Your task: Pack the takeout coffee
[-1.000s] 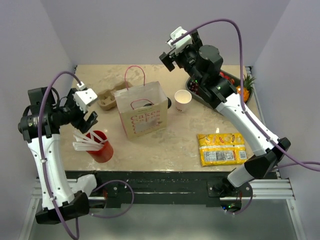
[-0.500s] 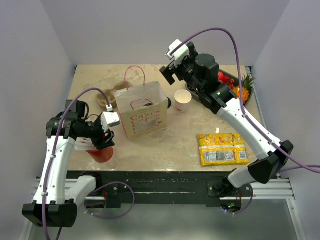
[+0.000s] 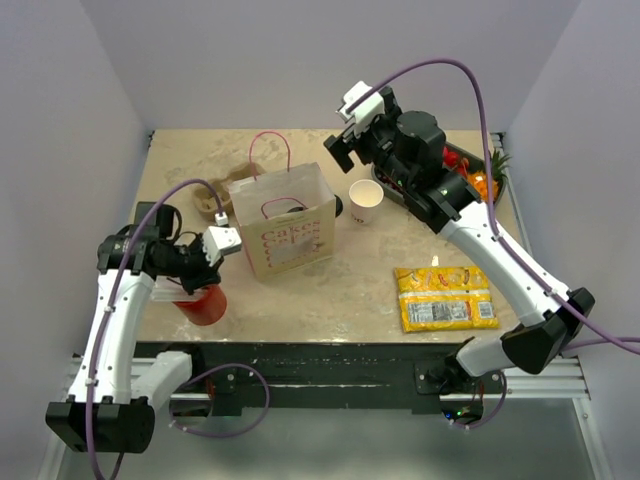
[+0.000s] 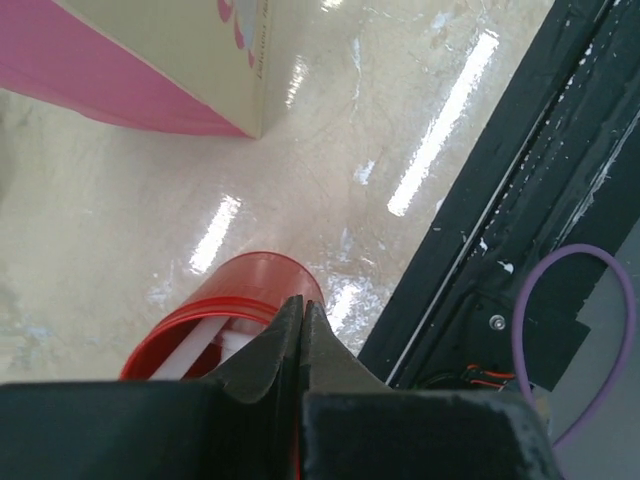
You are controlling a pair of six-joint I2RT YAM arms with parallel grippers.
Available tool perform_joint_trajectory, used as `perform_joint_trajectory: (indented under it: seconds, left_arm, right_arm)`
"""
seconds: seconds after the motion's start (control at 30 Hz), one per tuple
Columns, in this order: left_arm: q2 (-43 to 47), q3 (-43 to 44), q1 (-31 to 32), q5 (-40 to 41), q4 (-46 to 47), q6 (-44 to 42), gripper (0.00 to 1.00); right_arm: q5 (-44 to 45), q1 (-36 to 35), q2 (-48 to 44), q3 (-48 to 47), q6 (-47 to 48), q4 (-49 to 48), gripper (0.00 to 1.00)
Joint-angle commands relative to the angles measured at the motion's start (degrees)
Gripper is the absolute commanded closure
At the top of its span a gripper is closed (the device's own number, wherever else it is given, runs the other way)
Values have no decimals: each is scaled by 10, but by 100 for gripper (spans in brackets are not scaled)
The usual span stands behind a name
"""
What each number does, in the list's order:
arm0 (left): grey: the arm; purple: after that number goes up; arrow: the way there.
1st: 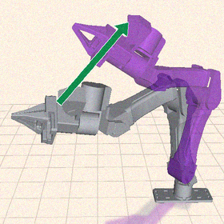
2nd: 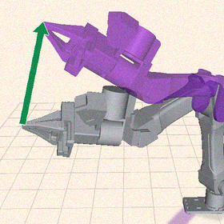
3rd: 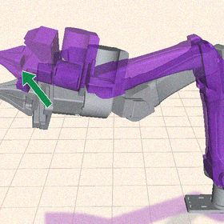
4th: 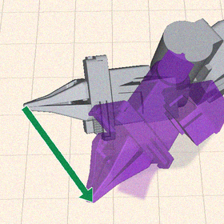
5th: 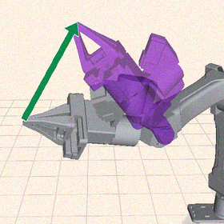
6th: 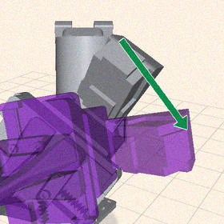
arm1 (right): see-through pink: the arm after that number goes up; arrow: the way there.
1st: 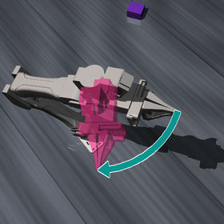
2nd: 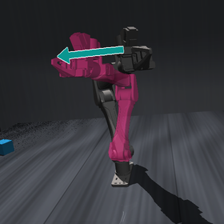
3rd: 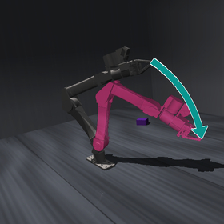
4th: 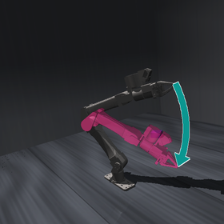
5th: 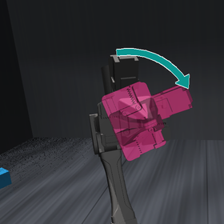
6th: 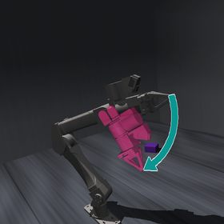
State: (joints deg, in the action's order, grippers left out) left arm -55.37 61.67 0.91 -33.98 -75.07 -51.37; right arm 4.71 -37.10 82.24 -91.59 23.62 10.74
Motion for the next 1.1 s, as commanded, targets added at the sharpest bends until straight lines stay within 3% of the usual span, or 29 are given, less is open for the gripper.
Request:
perform_joint_trajectory:
  seconds: [0.0, 0.5, 0.7, 1.07]
  left_arm:
    - [-6, 83, 2, -16, 15, 21, 100]
    - [-141, 447, 2, -107, -3, 151, 100]
    - [-183, 519, 1, -180, 18, 233, 100]
    - [-225, 644, 1, -166, 88, 276, 100]
  right_arm:
    - [-13, 1, 5, -17, -12, -19, 2]
    - [-23, 0, 41, -68, -23, -8, 2]
    - [-15, 0, 37, -63, -21, -10, 2]
    - [6, 3, 30, -54, -16, -5, 2]
